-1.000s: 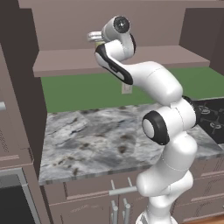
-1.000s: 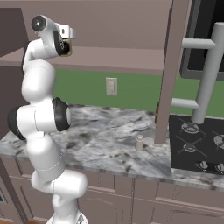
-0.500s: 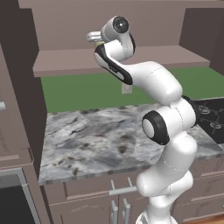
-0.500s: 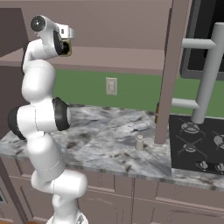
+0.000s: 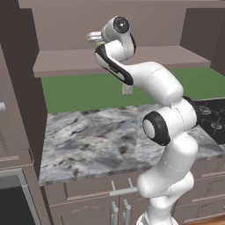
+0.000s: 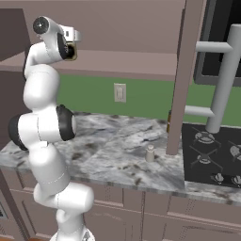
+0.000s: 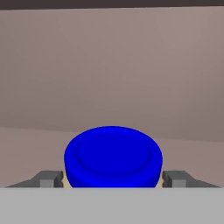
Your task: Collect the turmeric, mayonnaise, and shaker from the cabinet and place them next to the stove.
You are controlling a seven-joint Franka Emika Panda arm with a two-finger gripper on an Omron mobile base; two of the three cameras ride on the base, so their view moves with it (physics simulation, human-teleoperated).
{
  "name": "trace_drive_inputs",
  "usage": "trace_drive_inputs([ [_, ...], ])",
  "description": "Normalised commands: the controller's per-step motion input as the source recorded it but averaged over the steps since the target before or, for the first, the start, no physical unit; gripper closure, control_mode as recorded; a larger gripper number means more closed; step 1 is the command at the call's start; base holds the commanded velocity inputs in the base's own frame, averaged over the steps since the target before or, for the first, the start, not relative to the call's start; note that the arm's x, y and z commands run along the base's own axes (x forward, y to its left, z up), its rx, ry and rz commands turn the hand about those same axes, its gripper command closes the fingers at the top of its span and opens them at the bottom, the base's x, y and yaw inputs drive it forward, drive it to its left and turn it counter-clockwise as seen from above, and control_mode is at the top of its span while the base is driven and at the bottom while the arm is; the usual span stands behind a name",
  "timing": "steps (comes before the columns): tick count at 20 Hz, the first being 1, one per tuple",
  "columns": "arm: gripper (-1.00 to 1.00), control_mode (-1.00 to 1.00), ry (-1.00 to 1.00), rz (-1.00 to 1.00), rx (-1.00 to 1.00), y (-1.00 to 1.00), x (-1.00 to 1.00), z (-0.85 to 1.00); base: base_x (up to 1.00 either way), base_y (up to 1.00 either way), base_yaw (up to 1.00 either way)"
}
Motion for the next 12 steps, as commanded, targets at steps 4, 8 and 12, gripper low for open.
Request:
trace_drive_inputs([
  [4, 1.0, -1.0, 0.0, 0.0, 0.0, 0.0, -0.1, -0.11, 0.0, 0.0, 0.0],
  [8, 1.0, -1.0, -0.11, 0.0, 0.02, 0.0, -0.57, -0.05, 0.0, 0.0, 0.0],
  [12, 1.0, -1.0, -0.17, -0.06, 0.04, -0.01, -0.86, 0.01, 0.0, 0.0, 0.0],
])
